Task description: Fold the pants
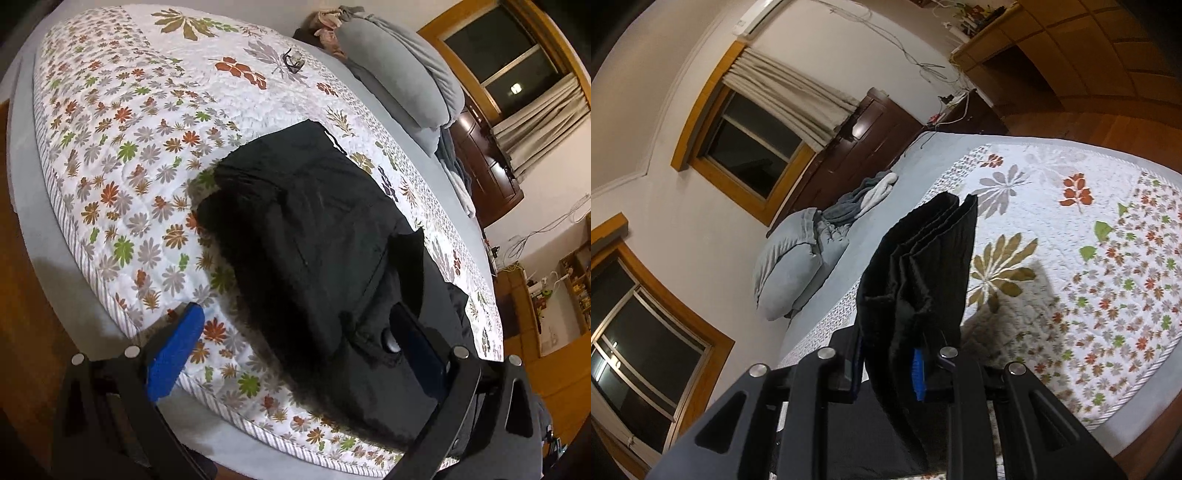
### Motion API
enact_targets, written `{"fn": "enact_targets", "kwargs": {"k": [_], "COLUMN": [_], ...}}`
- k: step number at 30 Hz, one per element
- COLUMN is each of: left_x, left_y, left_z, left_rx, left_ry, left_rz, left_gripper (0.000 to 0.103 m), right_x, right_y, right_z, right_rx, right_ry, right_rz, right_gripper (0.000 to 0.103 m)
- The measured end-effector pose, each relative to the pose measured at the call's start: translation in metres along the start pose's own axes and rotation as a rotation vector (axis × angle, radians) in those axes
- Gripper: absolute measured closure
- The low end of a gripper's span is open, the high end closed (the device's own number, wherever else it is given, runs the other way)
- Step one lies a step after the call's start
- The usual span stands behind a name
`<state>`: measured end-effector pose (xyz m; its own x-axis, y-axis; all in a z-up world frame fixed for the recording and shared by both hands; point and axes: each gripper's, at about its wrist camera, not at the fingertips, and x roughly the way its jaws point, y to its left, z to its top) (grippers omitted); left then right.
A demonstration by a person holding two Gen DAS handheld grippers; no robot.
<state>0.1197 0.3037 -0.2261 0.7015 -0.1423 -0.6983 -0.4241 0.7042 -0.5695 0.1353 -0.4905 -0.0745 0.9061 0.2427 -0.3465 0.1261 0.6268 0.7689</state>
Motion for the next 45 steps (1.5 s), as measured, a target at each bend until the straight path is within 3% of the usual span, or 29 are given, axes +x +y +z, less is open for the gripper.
{"fn": "enact_targets", "kwargs": {"k": [12, 23, 32, 45], "left_x": [0.004, 0.004, 0.002, 0.003], "left_y": [0.004, 0.007, 0.010, 0.008], "left_z": [0.001, 0.002, 0.001, -0.001], "left_rx": [-0.010, -0.019, -0.024, -0.021], "left_ry": [0.015, 0.021, 0.022, 0.032], "left_rz": [-0.016, -0.040, -0.055, -0.060], "left_gripper": [0.003, 0.003, 0.003, 0.003], "right_x": [0.027, 0.056, 0.089, 0.137], "right_y": [0.076, 0.150, 0.202, 0.244], "right_z": [-0.019, -0.057, -0.112, -0.230], "right_rx": [-0.151, -0.337, -0.477, -0.748], "right_ry": [0.040, 0.098, 0.171, 0.254], "right_rz": [0.017, 0.010, 0.012, -0.117], "right_gripper": [0.082, 0.082, 0.082, 0.083]}}
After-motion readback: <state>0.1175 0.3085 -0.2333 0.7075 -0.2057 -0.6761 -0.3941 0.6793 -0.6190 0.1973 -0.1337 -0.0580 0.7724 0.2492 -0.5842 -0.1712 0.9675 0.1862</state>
